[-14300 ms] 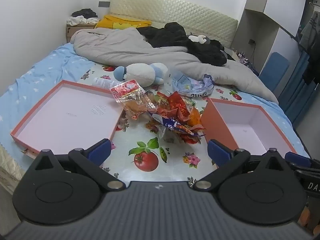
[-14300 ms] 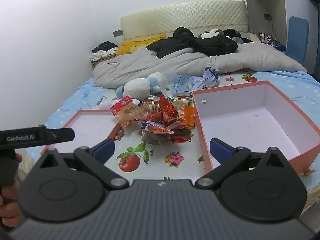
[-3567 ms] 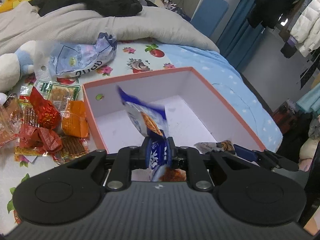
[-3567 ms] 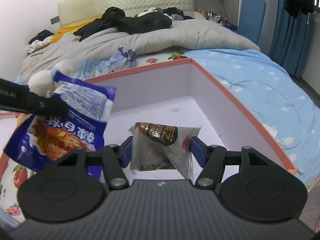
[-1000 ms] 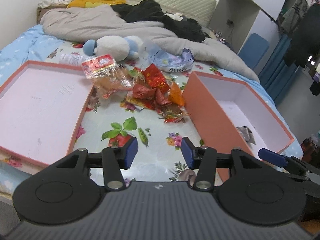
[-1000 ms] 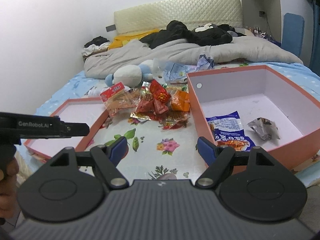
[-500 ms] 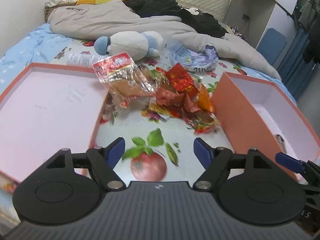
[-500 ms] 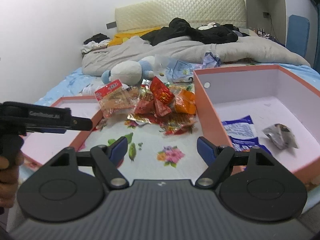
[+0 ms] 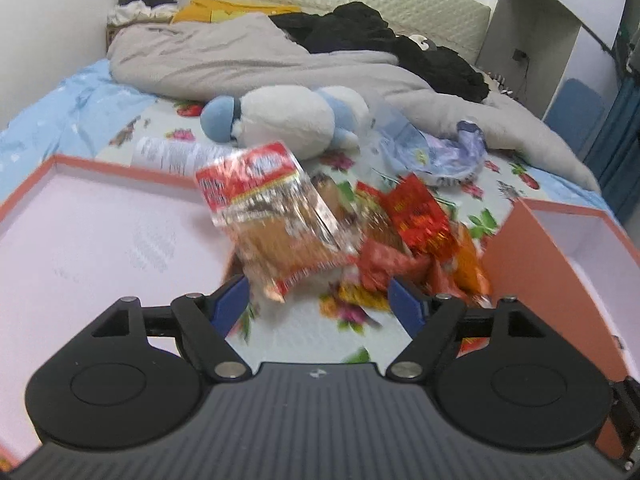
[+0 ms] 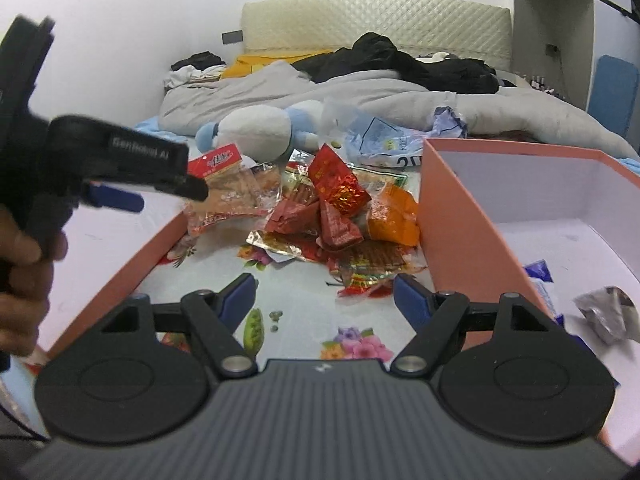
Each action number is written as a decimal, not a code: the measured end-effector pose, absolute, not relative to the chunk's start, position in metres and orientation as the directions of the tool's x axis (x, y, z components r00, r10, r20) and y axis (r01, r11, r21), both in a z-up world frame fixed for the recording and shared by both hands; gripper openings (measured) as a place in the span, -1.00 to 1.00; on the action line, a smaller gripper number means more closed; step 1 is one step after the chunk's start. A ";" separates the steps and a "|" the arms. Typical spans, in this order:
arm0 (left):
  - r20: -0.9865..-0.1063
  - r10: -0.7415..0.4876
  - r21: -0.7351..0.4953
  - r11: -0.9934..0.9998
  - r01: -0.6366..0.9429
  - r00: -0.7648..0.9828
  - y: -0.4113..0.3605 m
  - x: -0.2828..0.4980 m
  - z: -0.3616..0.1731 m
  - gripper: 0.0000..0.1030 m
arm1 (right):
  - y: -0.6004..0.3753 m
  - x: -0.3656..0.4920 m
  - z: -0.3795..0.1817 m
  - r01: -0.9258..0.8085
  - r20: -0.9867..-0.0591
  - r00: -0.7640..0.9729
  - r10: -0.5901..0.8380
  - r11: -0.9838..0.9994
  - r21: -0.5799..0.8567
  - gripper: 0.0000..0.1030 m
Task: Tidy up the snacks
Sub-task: 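Grasp the red-labelled spicy strip pack with the left gripper while the right gripper grasps a red candy wrapper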
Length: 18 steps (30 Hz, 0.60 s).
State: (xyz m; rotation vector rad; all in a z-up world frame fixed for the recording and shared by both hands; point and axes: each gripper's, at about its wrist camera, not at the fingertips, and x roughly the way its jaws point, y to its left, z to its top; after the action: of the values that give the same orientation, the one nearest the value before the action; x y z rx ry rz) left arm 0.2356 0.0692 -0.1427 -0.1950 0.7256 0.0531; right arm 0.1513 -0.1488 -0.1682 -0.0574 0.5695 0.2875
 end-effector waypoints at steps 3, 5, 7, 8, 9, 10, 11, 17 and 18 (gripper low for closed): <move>-0.667 -0.011 -0.138 0.984 -0.109 0.745 0.073 0.255 -0.147 0.56 | -0.139 0.169 -0.174 -0.283 -0.540 0.808 0.235 0.959 -0.007 0.50; -0.672 -0.008 -0.137 0.984 -0.113 0.741 0.076 0.268 -0.150 0.56 | -0.136 0.180 -0.177 -0.282 -0.534 0.813 0.231 0.959 -0.016 0.50; -0.675 -0.006 -0.135 0.984 -0.115 0.738 0.077 0.280 -0.153 0.56 | -0.131 0.192 -0.181 -0.277 -0.528 0.824 0.206 0.959 -0.058 0.50; -0.677 0.000 -0.123 0.986 -0.113 0.736 0.076 0.285 -0.155 0.56 | -0.129 0.198 -0.184 -0.279 -0.532 0.824 0.194 0.957 -0.082 0.50; -0.688 0.019 -0.095 0.989 -0.115 0.725 0.073 0.293 -0.158 0.56 | -0.126 0.204 -0.188 -0.283 -0.540 0.820 0.188 0.954 -0.098 0.48; -0.699 0.038 -0.070 0.990 -0.121 0.714 0.072 0.299 -0.161 0.56 | -0.124 0.212 -0.191 -0.288 -0.551 0.814 0.182 0.951 -0.113 0.43; -0.699 0.049 -0.051 0.992 -0.118 0.713 0.069 0.304 -0.163 0.56 | -0.122 0.217 -0.194 -0.294 -0.558 0.811 0.178 0.948 -0.124 0.42; -0.726 0.102 0.110 0.993 -0.032 0.680 0.049 0.320 -0.180 0.56 | -0.116 0.233 -0.200 -0.320 -0.541 0.822 0.180 0.931 -0.175 0.38; -0.733 0.100 0.133 0.991 -0.002 0.673 0.048 0.321 -0.184 0.56 | -0.114 0.235 -0.202 -0.325 -0.536 0.826 0.174 0.924 -0.200 0.38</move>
State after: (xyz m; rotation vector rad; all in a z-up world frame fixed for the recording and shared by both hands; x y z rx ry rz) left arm 0.3209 0.0478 -0.1838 0.1245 0.8307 0.0577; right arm 0.2354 -0.1140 -0.2020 -0.2912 0.5375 0.2688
